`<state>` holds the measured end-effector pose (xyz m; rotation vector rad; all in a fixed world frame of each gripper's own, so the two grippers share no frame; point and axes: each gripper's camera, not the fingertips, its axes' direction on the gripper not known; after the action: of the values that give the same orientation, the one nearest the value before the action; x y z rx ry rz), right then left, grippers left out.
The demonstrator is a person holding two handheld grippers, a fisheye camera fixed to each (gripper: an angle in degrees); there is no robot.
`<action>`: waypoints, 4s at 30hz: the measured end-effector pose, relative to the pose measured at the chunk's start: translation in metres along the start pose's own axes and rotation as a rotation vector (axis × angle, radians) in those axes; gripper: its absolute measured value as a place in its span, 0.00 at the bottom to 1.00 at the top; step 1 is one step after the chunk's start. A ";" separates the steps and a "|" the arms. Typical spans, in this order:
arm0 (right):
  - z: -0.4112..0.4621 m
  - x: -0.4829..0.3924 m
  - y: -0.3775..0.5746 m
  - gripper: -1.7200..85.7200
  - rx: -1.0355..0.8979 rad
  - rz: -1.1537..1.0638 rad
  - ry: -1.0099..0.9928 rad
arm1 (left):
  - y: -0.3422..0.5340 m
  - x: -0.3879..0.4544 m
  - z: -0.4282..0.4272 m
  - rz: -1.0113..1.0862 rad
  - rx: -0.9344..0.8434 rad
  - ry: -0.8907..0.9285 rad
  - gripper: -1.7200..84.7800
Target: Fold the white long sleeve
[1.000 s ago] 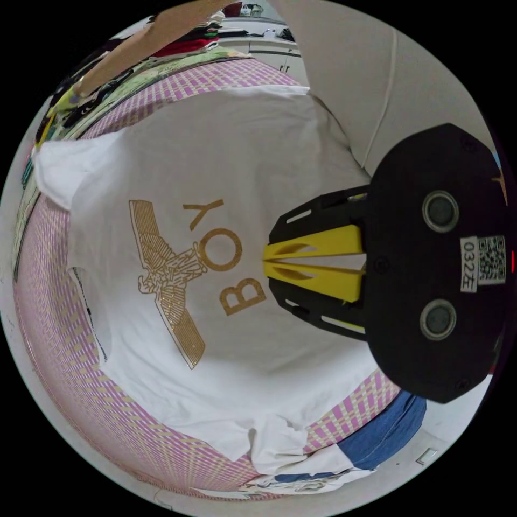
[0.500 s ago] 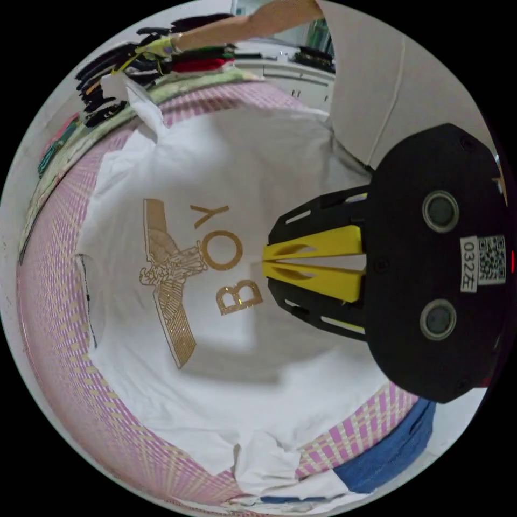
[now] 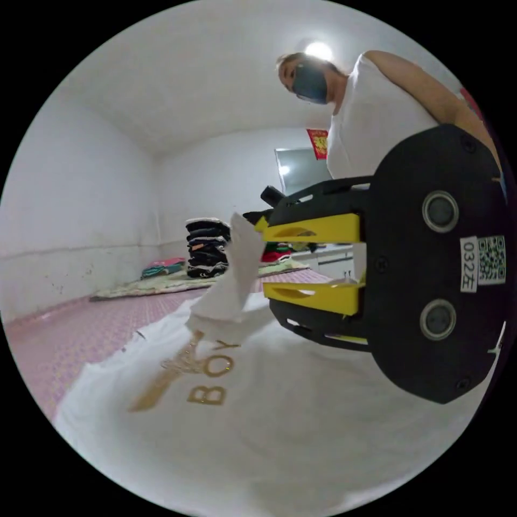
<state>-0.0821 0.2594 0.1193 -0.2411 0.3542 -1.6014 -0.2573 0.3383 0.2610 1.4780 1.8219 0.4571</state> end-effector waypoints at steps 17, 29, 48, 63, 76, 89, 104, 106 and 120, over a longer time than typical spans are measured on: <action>0.061 -0.147 -0.011 0.06 -0.342 -0.196 0.388 | 0.035 -0.125 -0.047 -0.436 -0.087 0.140 0.15; -0.027 -0.140 -0.038 0.05 -0.262 -0.096 0.431 | -0.067 -0.032 -0.025 -0.173 -0.102 0.170 0.01; -0.268 0.008 0.150 0.12 -0.250 0.814 0.512 | -0.162 0.020 -0.156 0.147 -0.076 -0.232 0.00; -0.309 0.025 0.159 0.12 -0.246 0.786 0.469 | -0.149 -0.092 -0.258 -0.204 0.251 -0.276 0.00; -0.321 0.005 0.164 0.13 -0.415 0.676 0.515 | -0.259 -0.041 -0.136 -0.011 0.119 -0.082 0.00; -0.416 0.090 0.282 0.15 0.011 0.915 -0.019 | -0.346 -0.019 -0.022 0.042 -0.008 0.010 0.00; -0.400 0.006 0.181 0.02 -0.127 0.743 0.173 | -0.387 0.025 0.055 0.069 -0.034 0.127 0.00; -0.392 -0.034 0.140 0.02 -0.207 0.722 0.363 | -0.388 0.039 0.043 0.094 -0.012 0.201 0.00; -0.148 -0.213 -0.005 0.01 -0.682 0.177 0.662 | -0.389 -0.033 -0.135 -0.033 0.233 0.146 0.00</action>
<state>-0.1268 0.4838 -0.0031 -0.1788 1.3994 -1.3017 -0.6191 0.2225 0.0989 1.6017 2.0694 0.3530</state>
